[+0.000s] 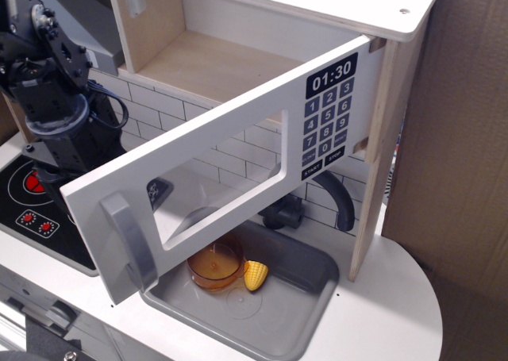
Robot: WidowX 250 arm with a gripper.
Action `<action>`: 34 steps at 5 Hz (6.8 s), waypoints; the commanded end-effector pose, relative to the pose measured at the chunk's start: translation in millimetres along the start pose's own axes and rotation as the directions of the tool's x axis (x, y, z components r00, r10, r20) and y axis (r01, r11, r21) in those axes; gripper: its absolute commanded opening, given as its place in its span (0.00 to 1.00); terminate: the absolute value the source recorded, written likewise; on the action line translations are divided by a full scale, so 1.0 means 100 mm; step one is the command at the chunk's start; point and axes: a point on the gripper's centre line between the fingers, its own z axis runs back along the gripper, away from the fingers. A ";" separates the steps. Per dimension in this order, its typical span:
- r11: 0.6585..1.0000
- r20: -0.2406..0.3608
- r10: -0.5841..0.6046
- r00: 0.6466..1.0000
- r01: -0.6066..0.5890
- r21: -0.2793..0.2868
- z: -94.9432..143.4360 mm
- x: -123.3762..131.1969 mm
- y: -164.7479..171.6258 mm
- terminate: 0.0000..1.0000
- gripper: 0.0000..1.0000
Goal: Close microwave
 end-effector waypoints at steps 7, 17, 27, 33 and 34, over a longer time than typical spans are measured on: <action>0.998 -0.109 -0.044 0.993 0.039 -0.048 1.31 0.48 -0.26 0.00 1.00; 0.947 -0.076 -0.210 0.975 0.223 0.233 1.15 0.86 -0.06 0.00 1.00; 0.988 0.162 -0.029 0.986 0.004 0.157 0.22 1.02 -0.40 0.00 1.00; 0.983 0.333 -0.109 0.937 0.051 0.179 0.26 1.61 -0.23 0.00 1.00; 0.981 0.359 -0.120 0.926 0.055 0.186 0.26 1.66 -0.23 0.00 1.00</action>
